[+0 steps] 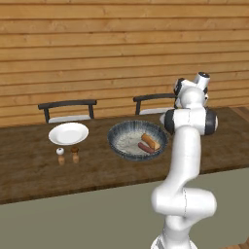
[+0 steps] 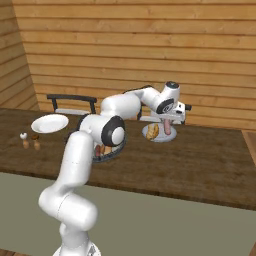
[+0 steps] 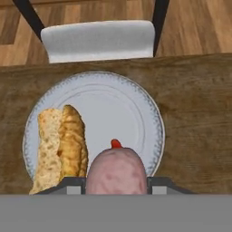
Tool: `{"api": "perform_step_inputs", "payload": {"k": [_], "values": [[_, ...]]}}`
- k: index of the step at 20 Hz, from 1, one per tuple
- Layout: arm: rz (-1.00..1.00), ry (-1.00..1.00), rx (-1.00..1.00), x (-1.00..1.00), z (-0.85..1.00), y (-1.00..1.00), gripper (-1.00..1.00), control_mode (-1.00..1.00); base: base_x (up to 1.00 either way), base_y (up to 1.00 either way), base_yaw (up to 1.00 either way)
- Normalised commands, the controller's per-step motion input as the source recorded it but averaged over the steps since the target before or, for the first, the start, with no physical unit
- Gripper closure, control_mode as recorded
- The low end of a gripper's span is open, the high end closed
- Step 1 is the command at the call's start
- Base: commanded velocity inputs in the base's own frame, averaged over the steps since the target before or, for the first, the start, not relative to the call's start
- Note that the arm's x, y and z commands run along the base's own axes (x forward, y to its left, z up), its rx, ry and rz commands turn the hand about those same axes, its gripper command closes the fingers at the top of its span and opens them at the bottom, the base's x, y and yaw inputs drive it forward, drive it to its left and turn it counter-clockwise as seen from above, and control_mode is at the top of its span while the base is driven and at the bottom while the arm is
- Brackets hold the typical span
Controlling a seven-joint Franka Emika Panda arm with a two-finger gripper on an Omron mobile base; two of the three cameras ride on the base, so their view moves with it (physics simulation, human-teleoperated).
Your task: Place one bun and one sausage from the bowl on each plate.
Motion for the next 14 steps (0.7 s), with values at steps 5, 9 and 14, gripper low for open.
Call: {"api": "perform_step_inputs", "payload": {"k": [5,9,14], "values": [[0.0,0.03,0.0,0.78,-0.02,0.0,1.0,-1.0,0.0,0.0,0.0],[0.0,0.04,0.0,0.06,-0.29,0.0,1.0,-1.0,0.0,0.0,0.0],[0.0,0.01,0.0,0.0,-0.61,0.02,1.0,-1.0,0.0,0.0,0.0]]}}
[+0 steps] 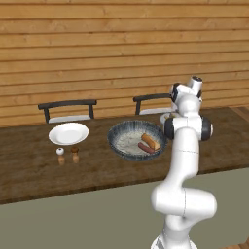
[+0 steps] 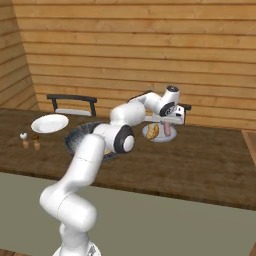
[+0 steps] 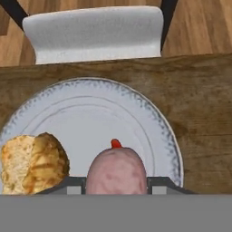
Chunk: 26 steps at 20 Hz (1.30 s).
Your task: Place one bun and one sausage from the bowl on each plate.
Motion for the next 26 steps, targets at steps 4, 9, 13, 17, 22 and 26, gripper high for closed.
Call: {"api": "perform_step_inputs", "payload": {"k": [4,9,13,17,22,26], "values": [[0.0,0.0,0.0,0.06,-0.46,0.1,1.0,-1.0,0.0,0.0,0.0],[0.0,0.0,0.01,0.12,-0.14,0.14,-1.0,-1.0,0.0,0.0,0.0],[0.0,0.0,0.0,0.38,0.01,0.18,-1.0,-1.0,0.0,0.0,0.0],[0.0,0.0,0.0,0.29,0.06,0.0,-1.0,-1.0,0.0,0.0,0.0],[0.0,0.0,0.0,0.07,0.27,-0.02,-1.0,-1.0,0.0,0.0,0.0],[-0.02,-0.04,0.0,-0.54,0.49,-0.04,-1.0,-1.0,0.0,0.0,0.0]]}}
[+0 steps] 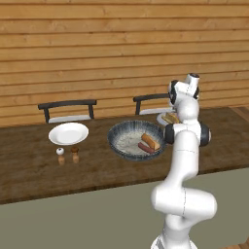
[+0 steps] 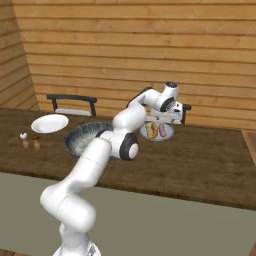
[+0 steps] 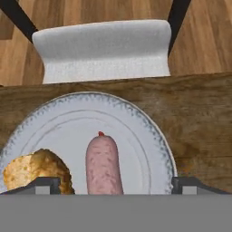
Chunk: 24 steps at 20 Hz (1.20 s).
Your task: Place one bun and one sausage from the bowl on each plate.
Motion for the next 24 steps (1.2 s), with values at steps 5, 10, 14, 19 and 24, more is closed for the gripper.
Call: {"api": "perform_step_inputs", "payload": {"k": [5,10,14,19,24], "values": [[-0.16,-0.04,0.0,-0.97,0.39,0.01,-1.0,-1.0,0.0,0.0,0.0],[-0.15,-0.14,-0.02,-1.0,-0.36,0.07,-1.0,-1.0,0.0,0.0,0.0],[-0.04,-0.44,-0.23,-1.0,-0.72,0.24,-1.0,-1.0,0.0,0.0,0.0],[-0.07,-0.33,-0.35,-1.0,-0.16,0.59,-1.0,-1.0,0.0,0.0,0.0],[-0.1,-0.01,-0.24,-1.0,0.48,0.98,-1.0,-1.0,0.0,0.0,0.0]]}}
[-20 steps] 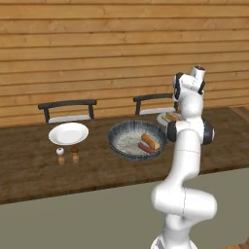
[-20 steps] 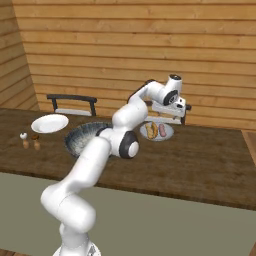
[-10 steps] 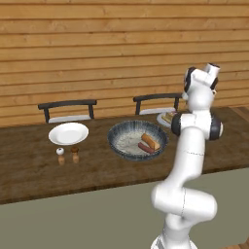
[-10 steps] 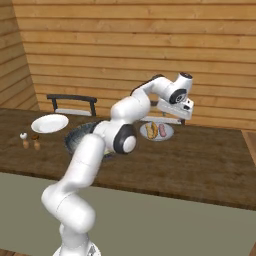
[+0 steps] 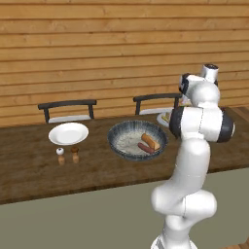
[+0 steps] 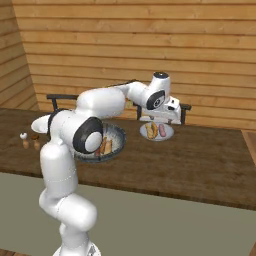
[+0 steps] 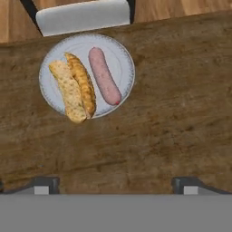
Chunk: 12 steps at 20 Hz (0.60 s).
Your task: Place one bun and one sausage from the bowl on each plate.
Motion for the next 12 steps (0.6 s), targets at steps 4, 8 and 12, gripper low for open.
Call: {"api": "perform_step_inputs", "payload": {"k": [4,8,12], "values": [[-0.02,0.0,-0.19,-1.0,0.97,1.0,-1.0,-1.0,0.0,0.0,0.0],[0.0,0.0,-0.14,-0.96,0.59,1.0,-1.0,-1.0,0.0,0.0,0.0],[0.12,0.02,-0.02,-0.8,0.25,1.0,-1.0,-1.0,0.0,0.0,0.0]]}}
